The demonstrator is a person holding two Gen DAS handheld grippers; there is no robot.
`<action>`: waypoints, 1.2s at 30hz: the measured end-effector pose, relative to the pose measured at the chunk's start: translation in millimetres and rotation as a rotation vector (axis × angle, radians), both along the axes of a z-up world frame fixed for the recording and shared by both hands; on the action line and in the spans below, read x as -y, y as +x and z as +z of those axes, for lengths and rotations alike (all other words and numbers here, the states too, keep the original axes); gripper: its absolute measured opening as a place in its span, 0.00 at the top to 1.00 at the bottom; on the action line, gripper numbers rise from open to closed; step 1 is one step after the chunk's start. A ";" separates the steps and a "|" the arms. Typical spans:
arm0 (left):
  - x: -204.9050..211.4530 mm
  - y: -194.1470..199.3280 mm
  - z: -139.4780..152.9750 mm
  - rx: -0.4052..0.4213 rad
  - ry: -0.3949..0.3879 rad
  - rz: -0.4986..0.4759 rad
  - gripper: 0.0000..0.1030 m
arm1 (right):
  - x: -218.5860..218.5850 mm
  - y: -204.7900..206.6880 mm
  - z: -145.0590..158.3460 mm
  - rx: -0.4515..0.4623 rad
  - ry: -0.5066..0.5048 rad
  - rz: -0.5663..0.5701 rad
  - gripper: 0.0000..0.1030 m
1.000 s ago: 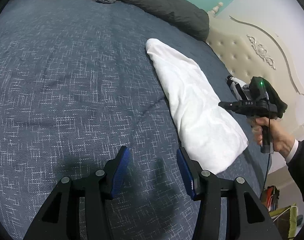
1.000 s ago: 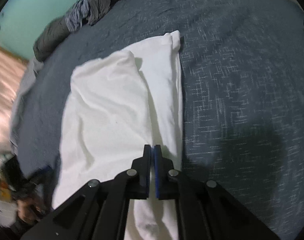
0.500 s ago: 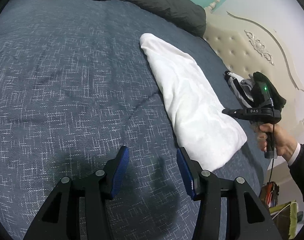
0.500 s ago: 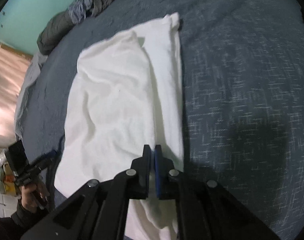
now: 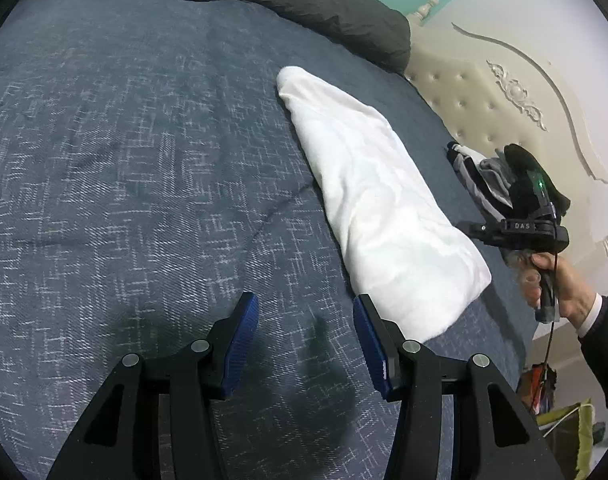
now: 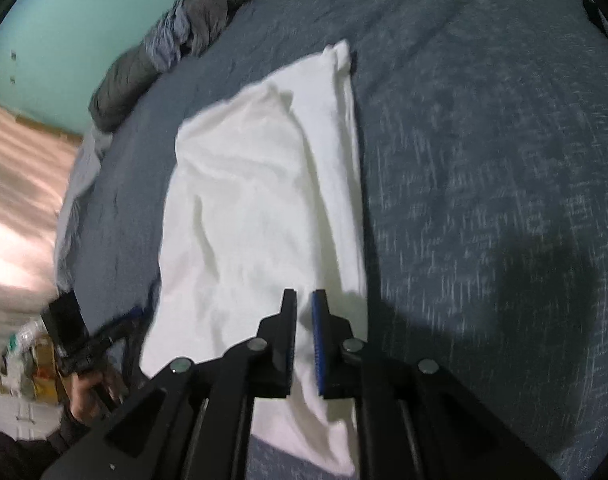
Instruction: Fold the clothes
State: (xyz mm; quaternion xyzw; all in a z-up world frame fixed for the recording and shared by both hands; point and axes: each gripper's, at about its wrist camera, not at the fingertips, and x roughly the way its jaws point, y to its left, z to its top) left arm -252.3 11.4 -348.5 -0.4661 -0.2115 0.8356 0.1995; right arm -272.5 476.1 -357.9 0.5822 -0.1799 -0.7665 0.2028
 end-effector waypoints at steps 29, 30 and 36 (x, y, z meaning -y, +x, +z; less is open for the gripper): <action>-85.5 -25.3 -6.3 0.074 -0.051 -0.079 0.47 | -9.4 -2.9 4.2 -0.032 0.100 -0.028 0.99; -85.8 -25.4 -6.2 0.073 -0.052 -0.078 0.47 | -10.2 -5.5 6.6 -0.029 0.104 -0.032 0.96; -81.4 -24.0 -6.6 0.060 -0.064 -0.080 0.47 | 1.7 -49.2 29.8 -0.101 0.022 -0.068 0.79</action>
